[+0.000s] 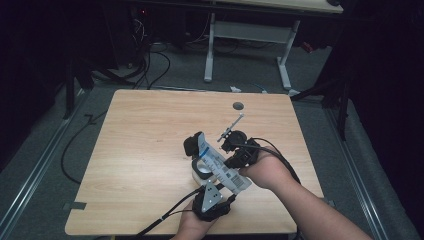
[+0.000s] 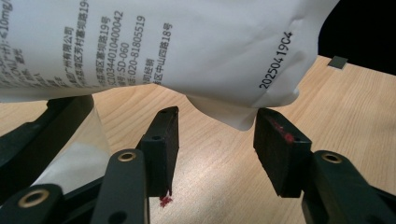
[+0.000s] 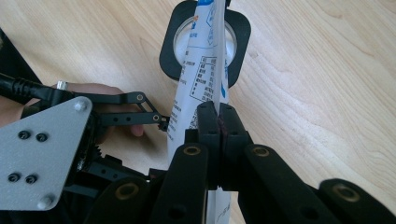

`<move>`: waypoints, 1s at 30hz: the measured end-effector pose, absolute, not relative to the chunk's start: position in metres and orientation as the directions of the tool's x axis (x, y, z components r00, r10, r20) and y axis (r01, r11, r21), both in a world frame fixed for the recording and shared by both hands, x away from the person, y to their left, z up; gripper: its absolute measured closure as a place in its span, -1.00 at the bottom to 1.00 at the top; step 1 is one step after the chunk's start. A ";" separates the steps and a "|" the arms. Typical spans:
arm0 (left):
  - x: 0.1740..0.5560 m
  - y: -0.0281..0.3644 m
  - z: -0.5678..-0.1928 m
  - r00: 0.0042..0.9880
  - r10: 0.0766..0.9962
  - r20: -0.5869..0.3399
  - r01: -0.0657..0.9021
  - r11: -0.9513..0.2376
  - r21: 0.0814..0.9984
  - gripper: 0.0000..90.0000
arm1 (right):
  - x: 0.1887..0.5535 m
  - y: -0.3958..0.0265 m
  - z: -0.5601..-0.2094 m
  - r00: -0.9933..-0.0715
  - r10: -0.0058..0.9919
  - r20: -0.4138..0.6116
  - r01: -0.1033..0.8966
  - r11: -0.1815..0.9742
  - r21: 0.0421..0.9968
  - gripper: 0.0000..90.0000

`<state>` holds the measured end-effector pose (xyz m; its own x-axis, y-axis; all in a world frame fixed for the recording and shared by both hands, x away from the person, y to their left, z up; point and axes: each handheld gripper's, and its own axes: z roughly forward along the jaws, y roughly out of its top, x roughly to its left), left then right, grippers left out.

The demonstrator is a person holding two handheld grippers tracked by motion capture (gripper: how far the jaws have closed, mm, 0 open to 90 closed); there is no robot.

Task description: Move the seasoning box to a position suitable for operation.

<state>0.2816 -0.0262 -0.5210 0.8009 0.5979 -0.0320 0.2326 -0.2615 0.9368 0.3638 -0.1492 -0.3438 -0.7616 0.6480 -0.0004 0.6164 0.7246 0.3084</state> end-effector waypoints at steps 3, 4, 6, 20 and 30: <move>0.282 -0.025 -0.522 0.799 0.600 -0.034 0.237 -0.263 0.935 0.13 | 0.362 -0.151 -0.344 -0.761 0.649 0.007 0.617 0.720 0.317 1.00; 0.282 -0.025 -0.522 0.799 0.601 -0.036 0.239 -0.262 0.935 0.13 | 0.361 -0.151 -0.345 -0.759 0.651 0.012 0.620 0.717 0.320 1.00; 0.282 -0.025 -0.521 0.797 0.603 -0.034 0.237 -0.261 0.936 0.13 | 0.362 -0.152 -0.345 -0.759 0.651 0.011 0.618 0.715 0.329 1.00; 0.277 -0.022 -0.518 0.825 0.564 -0.036 0.215 -0.255 0.943 0.01 | 0.357 -0.166 -0.341 -0.741 0.671 0.032 0.619 0.665 0.417 1.00; 0.272 -0.009 -0.518 0.837 0.546 -0.045 0.213 -0.249 0.945 -0.03 | 0.347 -0.189 -0.346 -0.721 0.690 0.056 0.613 0.599 0.514 1.00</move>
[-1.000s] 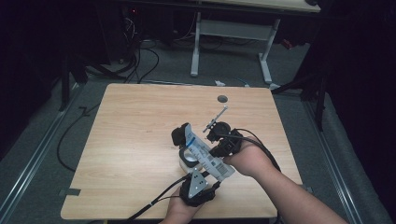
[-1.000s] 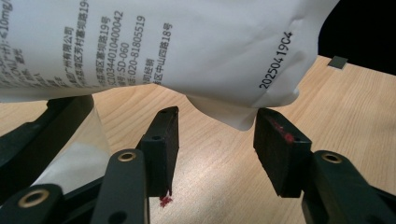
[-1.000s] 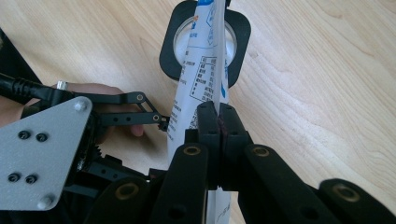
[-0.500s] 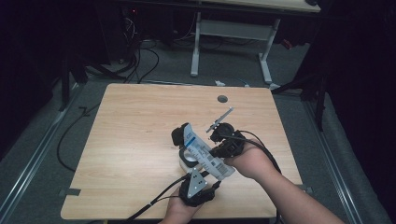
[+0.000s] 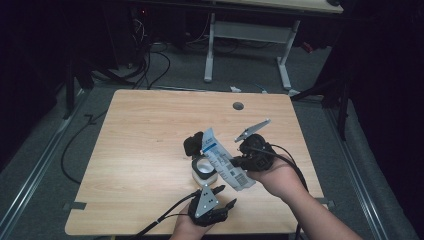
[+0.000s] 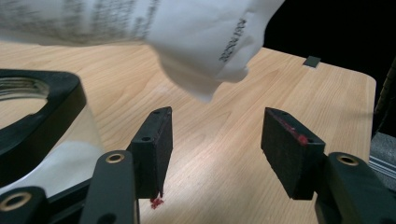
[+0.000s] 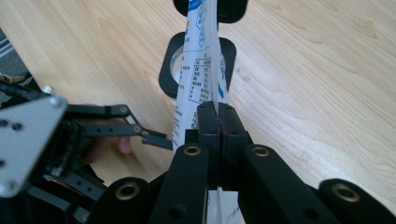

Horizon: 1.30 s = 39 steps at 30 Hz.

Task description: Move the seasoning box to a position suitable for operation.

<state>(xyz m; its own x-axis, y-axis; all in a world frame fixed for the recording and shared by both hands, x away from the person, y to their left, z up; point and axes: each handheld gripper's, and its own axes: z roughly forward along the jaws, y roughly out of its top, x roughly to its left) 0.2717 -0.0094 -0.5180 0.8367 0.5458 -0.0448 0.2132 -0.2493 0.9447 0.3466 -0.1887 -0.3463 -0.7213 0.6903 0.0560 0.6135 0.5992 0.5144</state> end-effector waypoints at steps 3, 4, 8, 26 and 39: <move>0.272 -0.002 -0.518 0.834 0.551 -0.041 0.218 -0.260 0.941 -0.03 | 0.346 -0.199 -0.353 -0.709 0.702 0.067 0.624 0.580 0.524 1.00; 0.272 0.000 -0.518 0.833 0.552 -0.038 0.217 -0.263 0.940 -0.03 | 0.345 -0.204 -0.356 -0.701 0.710 0.073 0.632 0.569 0.526 1.00; 0.272 0.011 -0.518 0.827 0.562 -0.029 0.212 -0.263 0.941 -0.03 | 0.346 -0.220 -0.365 -0.678 0.731 0.082 0.654 0.547 0.523 1.00; 0.297 0.084 -0.519 0.738 0.673 -0.047 0.270 -0.230 0.935 -0.03 | 0.357 -0.283 -0.403 -0.561 0.825 0.064 0.744 0.469 0.476 1.00; 0.308 0.158 -0.513 0.621 0.782 -0.059 0.297 -0.165 0.941 -0.02 | 0.364 -0.293 -0.418 -0.505 0.861 0.058 0.717 0.381 0.583 1.00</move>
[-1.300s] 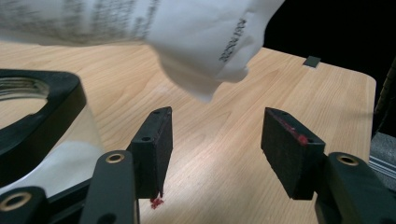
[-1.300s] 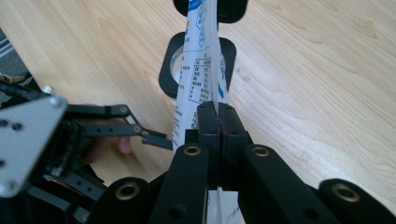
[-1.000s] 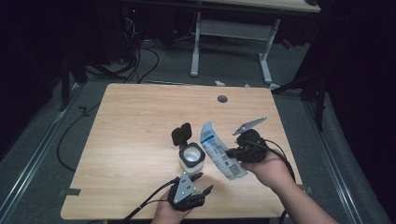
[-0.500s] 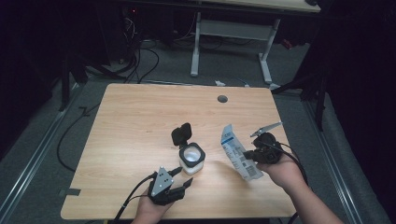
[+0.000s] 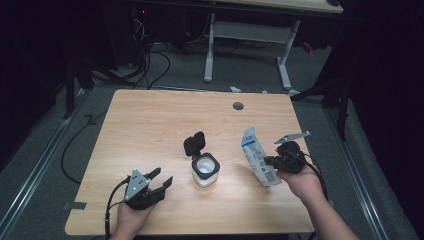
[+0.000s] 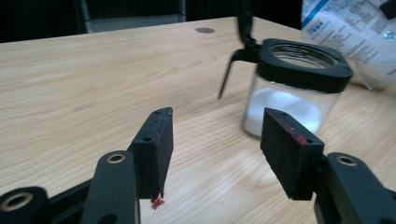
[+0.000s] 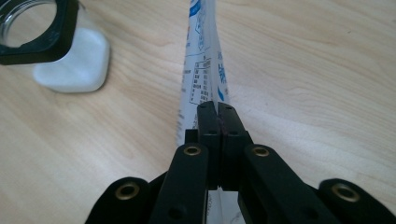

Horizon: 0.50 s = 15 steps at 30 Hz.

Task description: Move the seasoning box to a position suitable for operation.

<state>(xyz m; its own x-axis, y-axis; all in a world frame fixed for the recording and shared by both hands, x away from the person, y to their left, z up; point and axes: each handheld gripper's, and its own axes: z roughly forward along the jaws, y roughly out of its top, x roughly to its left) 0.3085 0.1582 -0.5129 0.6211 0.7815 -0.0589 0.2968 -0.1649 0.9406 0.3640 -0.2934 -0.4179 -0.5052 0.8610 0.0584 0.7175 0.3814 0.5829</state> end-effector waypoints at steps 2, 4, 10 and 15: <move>0.310 0.167 -0.513 0.612 0.789 -0.056 0.303 -0.168 0.938 -0.02 | 0.363 -0.294 -0.421 -0.499 0.864 0.067 0.704 0.359 0.613 1.00; 0.311 0.174 -0.515 0.606 0.794 -0.053 0.314 -0.178 0.933 -0.02 | 0.361 -0.295 -0.425 -0.490 0.869 0.075 0.690 0.334 0.642 1.00; 0.311 0.187 -0.520 0.594 0.803 -0.054 0.337 -0.187 0.923 -0.03 | 0.357 -0.298 -0.435 -0.467 0.877 0.112 0.650 0.255 0.716 1.00; 0.310 0.194 -0.520 0.584 0.809 -0.067 0.343 -0.171 0.923 -0.02 | 0.353 -0.299 -0.444 -0.451 0.883 0.129 0.618 0.205 0.759 1.00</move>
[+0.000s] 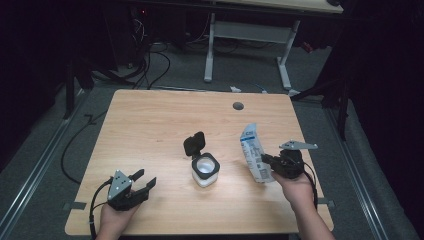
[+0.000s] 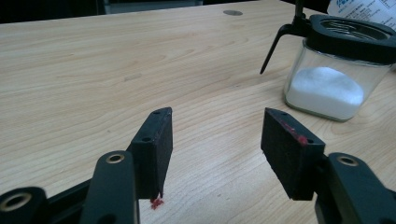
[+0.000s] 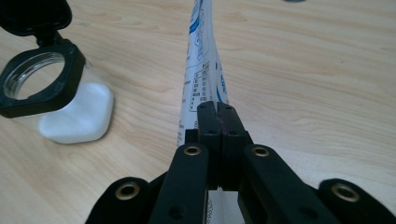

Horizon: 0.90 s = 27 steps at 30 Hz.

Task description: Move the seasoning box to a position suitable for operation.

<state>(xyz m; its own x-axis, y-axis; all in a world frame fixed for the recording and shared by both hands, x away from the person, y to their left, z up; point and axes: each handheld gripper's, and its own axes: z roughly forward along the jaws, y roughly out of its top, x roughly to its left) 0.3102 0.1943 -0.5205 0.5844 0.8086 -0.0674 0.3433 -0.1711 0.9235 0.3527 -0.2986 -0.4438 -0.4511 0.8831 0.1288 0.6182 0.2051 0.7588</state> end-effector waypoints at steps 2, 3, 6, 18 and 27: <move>0.310 0.196 -0.520 0.580 0.811 -0.075 0.344 -0.161 0.925 -0.02 | 0.352 -0.300 -0.445 -0.451 0.881 0.140 0.611 0.191 0.768 1.00; 0.310 0.197 -0.520 0.578 0.812 -0.080 0.346 -0.155 0.926 -0.02 | 0.351 -0.301 -0.446 -0.446 0.883 0.148 0.608 0.178 0.774 1.00; 0.310 0.197 -0.520 0.578 0.812 -0.084 0.345 -0.150 0.926 -0.02 | 0.352 -0.303 -0.447 -0.442 0.886 0.141 0.594 0.171 0.786 1.00; 0.310 0.196 -0.520 0.582 0.808 -0.094 0.348 -0.143 0.926 -0.01 | 0.373 -0.302 -0.457 -0.404 0.905 0.130 0.529 0.115 0.841 1.00; 0.310 0.195 -0.521 0.584 0.806 -0.096 0.351 -0.144 0.925 -0.01 | 0.387 -0.298 -0.458 -0.389 0.917 0.092 0.462 0.108 0.880 1.00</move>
<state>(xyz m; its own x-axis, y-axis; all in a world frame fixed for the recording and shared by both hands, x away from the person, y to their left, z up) 0.3099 0.1953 -0.5208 0.5838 0.8062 -0.0959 0.3512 -0.1443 0.9251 0.3873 -0.2983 -0.4579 -0.3890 0.9167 0.0916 0.4616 0.1079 0.8805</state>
